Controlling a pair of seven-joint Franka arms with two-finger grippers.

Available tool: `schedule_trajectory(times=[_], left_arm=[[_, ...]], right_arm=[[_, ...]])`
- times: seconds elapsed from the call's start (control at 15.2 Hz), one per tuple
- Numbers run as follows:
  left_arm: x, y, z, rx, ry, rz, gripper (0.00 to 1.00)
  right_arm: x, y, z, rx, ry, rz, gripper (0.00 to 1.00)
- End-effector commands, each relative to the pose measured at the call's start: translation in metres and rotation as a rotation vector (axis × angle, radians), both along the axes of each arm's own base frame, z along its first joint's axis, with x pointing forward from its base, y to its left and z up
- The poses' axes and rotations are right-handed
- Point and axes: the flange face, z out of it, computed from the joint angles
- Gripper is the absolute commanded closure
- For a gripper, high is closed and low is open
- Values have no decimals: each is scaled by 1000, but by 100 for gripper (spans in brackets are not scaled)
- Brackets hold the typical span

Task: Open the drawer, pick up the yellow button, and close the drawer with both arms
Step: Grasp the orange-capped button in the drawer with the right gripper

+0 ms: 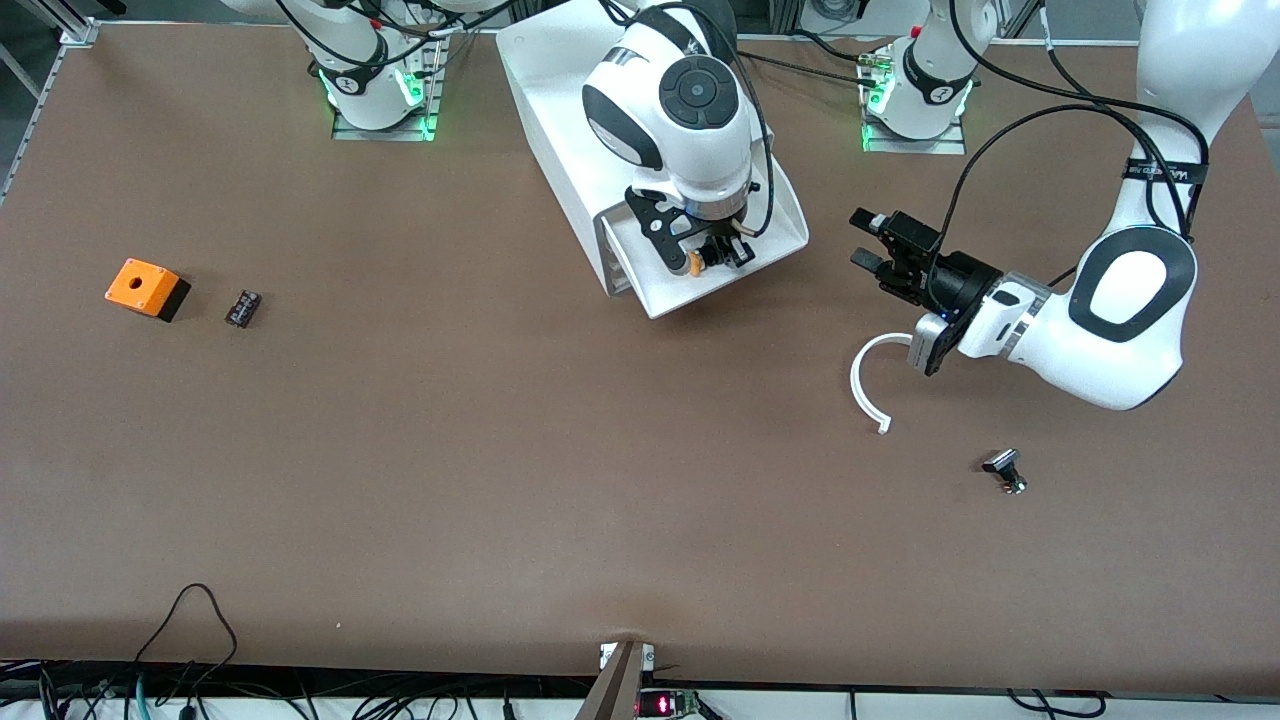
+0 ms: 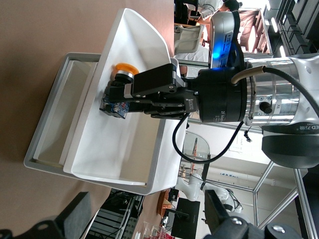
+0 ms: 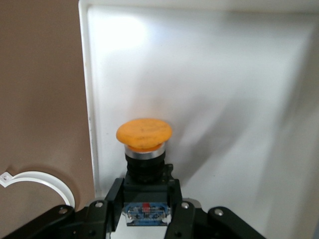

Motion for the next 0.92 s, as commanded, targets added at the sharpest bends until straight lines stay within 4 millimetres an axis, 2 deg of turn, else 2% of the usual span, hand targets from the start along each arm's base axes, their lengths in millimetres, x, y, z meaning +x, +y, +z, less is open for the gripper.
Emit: schedule_trajectory(times=[0.0,0.07,0.2,0.4,0.59,0.66,0.86], left_arm=[[4,-1,4,15,-4,-28,0],[4,-2,4,17,-4,-28,0],[6,-3,7,17,-12,-29,0],[6,-6,9,23,-16,-40,0],[0,-15,15,126,6,-78,0],[1,-20,25,147,13,-73,0],[9,-31,59,253,74,-40,0]], right_arm=[[3,-4,17,-12,-10,5,100],[6,-8,24,-9,-13,-2,100],[22,-26,52,18,-36,-12,100],[41,-54,71,17,-49,87,100],[65,-87,92,25,-75,199,100],[76,-104,101,27,-84,236,100],[109,-154,104,29,-68,362,100]])
